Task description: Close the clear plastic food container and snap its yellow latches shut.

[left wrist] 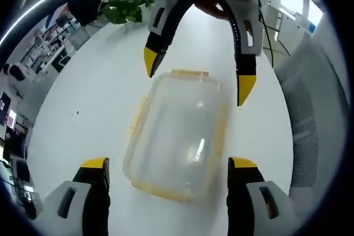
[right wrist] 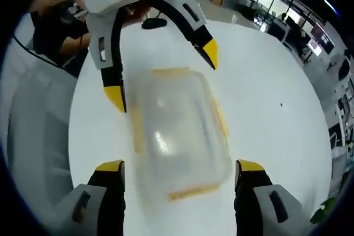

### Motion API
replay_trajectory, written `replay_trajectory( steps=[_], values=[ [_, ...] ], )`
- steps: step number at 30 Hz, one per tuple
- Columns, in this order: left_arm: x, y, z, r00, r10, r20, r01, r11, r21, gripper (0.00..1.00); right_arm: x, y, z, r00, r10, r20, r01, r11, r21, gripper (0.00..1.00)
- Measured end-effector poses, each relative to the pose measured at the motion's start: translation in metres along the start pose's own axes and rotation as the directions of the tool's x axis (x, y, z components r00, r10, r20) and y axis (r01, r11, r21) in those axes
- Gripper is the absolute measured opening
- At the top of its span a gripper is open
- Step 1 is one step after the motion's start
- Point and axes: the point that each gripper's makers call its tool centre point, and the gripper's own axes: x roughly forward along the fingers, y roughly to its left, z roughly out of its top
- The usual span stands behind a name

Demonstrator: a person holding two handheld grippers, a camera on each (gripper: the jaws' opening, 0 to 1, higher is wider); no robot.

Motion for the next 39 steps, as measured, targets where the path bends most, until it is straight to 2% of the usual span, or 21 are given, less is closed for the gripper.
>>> replay_trajectory(
  steps=[12,14,18,29,35,38,39],
  values=[
    [-0.019,0.000,-0.013,0.996,0.063,0.069,-0.055,0.992,-0.117,0.90,-0.007,0.008,0.003,0.997,-0.039,0.068,0.032,0.994,0.101,0.82],
    [-0.021,-0.002,-0.015,0.994,0.074,0.080,-0.062,0.988,-0.138,0.89,-0.010,0.005,0.006,0.992,-0.078,0.101,0.066,0.991,0.115,0.81],
    [-0.026,-0.005,-0.019,0.990,0.100,0.101,-0.083,0.982,-0.167,0.89,-0.015,0.003,0.006,0.986,-0.113,0.121,0.094,0.984,0.151,0.81],
    [-0.036,-0.013,-0.019,0.976,0.161,0.148,-0.121,0.961,-0.249,0.89,-0.028,0.001,0.001,0.967,-0.180,0.179,0.132,0.959,0.250,0.81],
    [-0.046,-0.011,-0.018,0.956,0.219,0.193,-0.149,0.934,-0.325,0.89,-0.037,-0.002,-0.002,0.947,-0.241,0.213,0.167,0.935,0.312,0.80],
    [-0.049,-0.012,-0.020,0.951,0.237,0.197,-0.161,0.927,-0.339,0.88,-0.042,-0.004,-0.006,0.939,-0.267,0.218,0.186,0.924,0.333,0.79],
    [-0.051,-0.012,-0.019,0.943,0.249,0.219,-0.163,0.923,-0.349,0.88,-0.043,-0.005,-0.008,0.932,-0.284,0.225,0.195,0.917,0.349,0.80]
  ],
)
